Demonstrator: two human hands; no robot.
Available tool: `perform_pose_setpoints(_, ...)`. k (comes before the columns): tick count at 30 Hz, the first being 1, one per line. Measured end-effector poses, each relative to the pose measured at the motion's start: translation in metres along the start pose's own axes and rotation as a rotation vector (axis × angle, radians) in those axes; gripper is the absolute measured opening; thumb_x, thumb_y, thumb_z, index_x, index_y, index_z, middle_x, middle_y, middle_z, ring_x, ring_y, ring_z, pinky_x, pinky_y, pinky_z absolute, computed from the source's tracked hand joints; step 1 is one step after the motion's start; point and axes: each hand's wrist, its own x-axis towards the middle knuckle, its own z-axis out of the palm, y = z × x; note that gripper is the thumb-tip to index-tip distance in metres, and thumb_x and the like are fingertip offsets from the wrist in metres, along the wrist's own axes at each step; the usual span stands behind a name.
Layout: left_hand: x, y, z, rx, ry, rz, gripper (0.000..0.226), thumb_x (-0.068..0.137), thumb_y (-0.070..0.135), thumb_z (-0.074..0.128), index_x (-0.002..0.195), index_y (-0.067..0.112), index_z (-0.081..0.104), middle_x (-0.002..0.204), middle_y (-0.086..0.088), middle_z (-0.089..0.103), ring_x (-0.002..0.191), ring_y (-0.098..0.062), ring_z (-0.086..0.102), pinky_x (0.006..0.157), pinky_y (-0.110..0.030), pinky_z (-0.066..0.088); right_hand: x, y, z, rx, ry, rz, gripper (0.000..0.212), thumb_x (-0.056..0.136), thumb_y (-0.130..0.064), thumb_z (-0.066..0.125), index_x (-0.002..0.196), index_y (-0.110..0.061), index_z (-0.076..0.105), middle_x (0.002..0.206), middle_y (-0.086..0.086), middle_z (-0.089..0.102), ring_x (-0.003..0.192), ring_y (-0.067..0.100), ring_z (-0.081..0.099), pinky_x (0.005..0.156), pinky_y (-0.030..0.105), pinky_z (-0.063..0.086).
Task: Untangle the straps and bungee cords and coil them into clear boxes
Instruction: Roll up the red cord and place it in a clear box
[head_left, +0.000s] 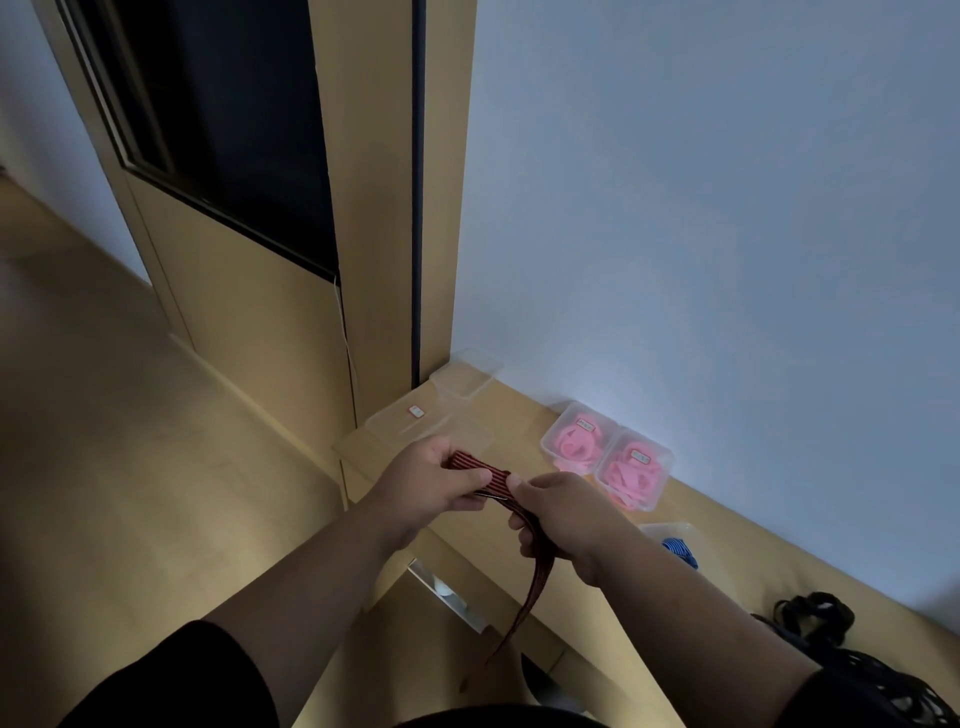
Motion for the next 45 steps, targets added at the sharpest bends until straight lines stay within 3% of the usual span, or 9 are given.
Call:
perform_pose_setpoints(6, -0.008, -0.004, 0.012, 0.18, 0.044, 0.048, 0.029, 0.08, 0.018, 0.08, 0.093, 0.007, 0.057, 0.088, -0.009, 0.074, 0.08, -0.023, 0.076, 0.08, -0.045, 0.062, 0.005, 0.005, 0.004, 0.155, 0.058, -0.003, 0.031, 0.101, -0.026, 0.062, 0.094, 0.003, 0.07, 0.069, 0.009, 0.065, 0.06, 0.019, 0.062, 0.07, 0.037, 0.063)
perform_pose_setpoints(13, -0.014, -0.006, 0.022, 0.692, 0.221, 0.3, 0.023, 0.084, 0.036, 0.075, 0.08, 0.032, 0.053, 0.08, 0.007, 0.068, 0.071, -0.002, 0.059, 0.06, -0.027, 0.048, -0.003, 0.001, 0.008, 0.267, 0.011, 0.144, 0.042, 0.103, -0.036, 0.057, 0.096, 0.005, 0.067, 0.069, 0.013, 0.068, 0.058, 0.023, 0.067, 0.061, 0.034, 0.06)
perform_pose_setpoints(16, -0.019, -0.012, 0.03, 0.741, 0.157, 0.42, 0.009, 0.093, 0.031, 0.067, 0.099, 0.025, 0.065, 0.103, 0.005, 0.072, 0.095, -0.008, 0.064, 0.08, -0.036, 0.053, -0.006, -0.001, 0.011, 0.266, -0.007, 0.153, 0.045, 0.106, -0.04, 0.048, 0.096, 0.0, 0.067, 0.07, 0.012, 0.067, 0.059, 0.023, 0.065, 0.061, 0.034, 0.059)
perform_pose_setpoints(20, -0.018, -0.017, 0.031, 0.867, 0.06, 0.576, 0.033, 0.097, 0.033, 0.057, 0.129, 0.025, 0.063, 0.107, 0.006, 0.07, 0.103, -0.006, 0.056, 0.081, -0.021, 0.042, -0.007, 0.001, 0.01, 0.284, -0.013, 0.173, 0.049, 0.107, -0.042, 0.043, 0.091, -0.003, 0.069, 0.068, 0.01, 0.065, 0.057, 0.022, 0.063, 0.063, 0.035, 0.061)
perform_pose_setpoints(25, -0.02, -0.016, 0.03, 0.54, -0.024, 0.424, 0.026, 0.089, 0.029, 0.067, 0.107, 0.042, 0.054, 0.118, 0.034, 0.059, 0.107, 0.013, 0.057, 0.087, -0.015, 0.048, -0.002, 0.006, 0.004, 0.366, 0.084, 0.144, 0.038, 0.104, -0.032, 0.047, 0.099, -0.002, 0.07, 0.062, 0.008, 0.063, 0.048, 0.019, 0.057, 0.056, 0.032, 0.058)
perform_pose_setpoints(30, -0.022, -0.012, 0.032, -0.042, -0.109, -0.002, 0.037, 0.089, 0.04, 0.068, 0.122, 0.026, 0.059, 0.093, -0.006, 0.073, 0.07, -0.029, 0.069, 0.064, -0.042, 0.059, 0.003, 0.006, 0.0, 0.323, 0.081, 0.027, 0.039, 0.105, -0.032, 0.047, 0.093, -0.003, 0.069, 0.064, 0.006, 0.063, 0.052, 0.017, 0.058, 0.06, 0.034, 0.056)
perform_pose_setpoints(35, -0.013, -0.006, 0.036, -0.078, -0.039, -0.033, 0.02, 0.103, 0.018, 0.054, 0.111, 0.006, 0.069, 0.078, -0.011, 0.067, 0.063, -0.02, 0.063, 0.066, -0.042, 0.06, 0.002, 0.006, 0.002, 0.288, 0.024, 0.004, 0.04, 0.108, -0.028, 0.045, 0.092, 0.0, 0.069, 0.068, 0.009, 0.067, 0.055, 0.018, 0.062, 0.061, 0.033, 0.058)
perform_pose_setpoints(42, -0.005, -0.002, 0.025, 0.495, 0.026, 0.272, 0.019, 0.094, 0.015, 0.065, 0.107, 0.027, 0.073, 0.084, 0.005, 0.068, 0.068, -0.006, 0.064, 0.064, -0.023, 0.054, -0.003, 0.006, 0.007, 0.283, -0.045, 0.155, 0.048, 0.108, -0.038, 0.042, 0.105, 0.003, 0.067, 0.073, 0.013, 0.07, 0.062, 0.024, 0.068, 0.063, 0.035, 0.059)
perform_pose_setpoints(45, -0.005, 0.0, 0.02, 0.672, 0.004, 0.426, 0.023, 0.091, 0.013, 0.068, 0.109, 0.024, 0.075, 0.091, 0.008, 0.065, 0.085, -0.003, 0.059, 0.077, -0.024, 0.046, -0.002, 0.005, 0.005, 0.331, -0.073, 0.174, 0.052, 0.105, -0.043, 0.042, 0.103, 0.002, 0.068, 0.076, 0.014, 0.069, 0.063, 0.025, 0.067, 0.063, 0.035, 0.058)
